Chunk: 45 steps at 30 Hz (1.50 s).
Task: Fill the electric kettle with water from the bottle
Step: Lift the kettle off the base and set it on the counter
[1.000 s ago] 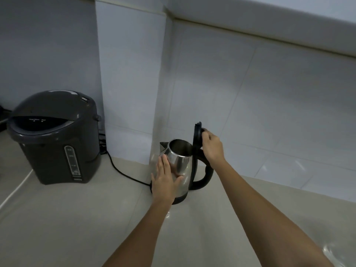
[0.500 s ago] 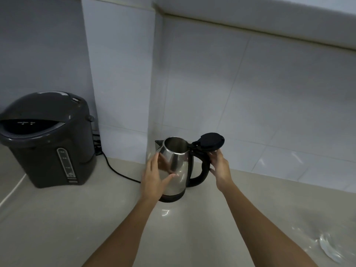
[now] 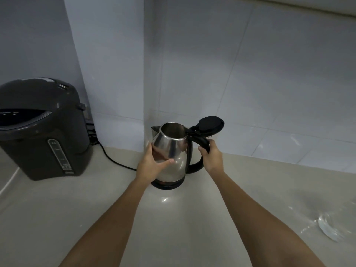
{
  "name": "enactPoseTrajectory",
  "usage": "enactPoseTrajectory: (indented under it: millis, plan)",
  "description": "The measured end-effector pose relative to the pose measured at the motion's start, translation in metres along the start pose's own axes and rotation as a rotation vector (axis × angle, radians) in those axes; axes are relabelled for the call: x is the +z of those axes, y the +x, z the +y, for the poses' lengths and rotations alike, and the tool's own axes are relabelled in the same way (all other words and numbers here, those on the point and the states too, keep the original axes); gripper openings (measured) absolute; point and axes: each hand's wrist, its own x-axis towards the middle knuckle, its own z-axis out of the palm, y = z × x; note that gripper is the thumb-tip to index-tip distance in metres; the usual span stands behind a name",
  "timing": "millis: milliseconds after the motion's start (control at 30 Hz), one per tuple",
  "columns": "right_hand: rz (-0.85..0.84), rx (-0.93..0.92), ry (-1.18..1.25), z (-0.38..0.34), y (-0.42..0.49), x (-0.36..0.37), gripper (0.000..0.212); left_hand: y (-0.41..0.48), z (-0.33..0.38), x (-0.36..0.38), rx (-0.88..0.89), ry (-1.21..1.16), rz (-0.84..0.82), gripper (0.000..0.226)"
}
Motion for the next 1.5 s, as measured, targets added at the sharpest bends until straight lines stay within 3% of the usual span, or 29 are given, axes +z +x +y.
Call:
enactPoseTrajectory:
  millis: [100,367,533,767,933,1100,1500]
  plan:
    - [0.021,-0.005,0.029,-0.005,0.0,-0.007,0.028,0.001,0.011,-0.005,0.026,0.028,0.009,0.09]
    - [0.076,-0.058,0.073,-0.012,0.007,-0.075,0.028,-0.009,0.072,0.018,0.096,0.08,0.039,0.094]
    - [0.124,-0.055,0.041,0.011,0.002,-0.138,0.028,-0.03,0.107,0.065,0.131,0.075,0.004,0.101]
    - [0.151,-0.004,0.001,0.068,-0.017,-0.223,0.029,-0.079,0.141,0.154,0.143,0.066,-0.038,0.077]
    - [0.144,0.028,-0.016,0.116,-0.033,-0.267,0.027,-0.113,0.149,0.208,0.116,0.061,-0.062,0.077]
    - [0.127,0.056,-0.002,0.157,-0.049,-0.29,0.029,-0.143,0.152,0.244,0.081,0.079,-0.069,0.065]
    - [0.06,0.091,0.055,0.194,-0.064,-0.29,0.031,-0.167,0.144,0.264,-0.003,0.136,-0.089,0.063]
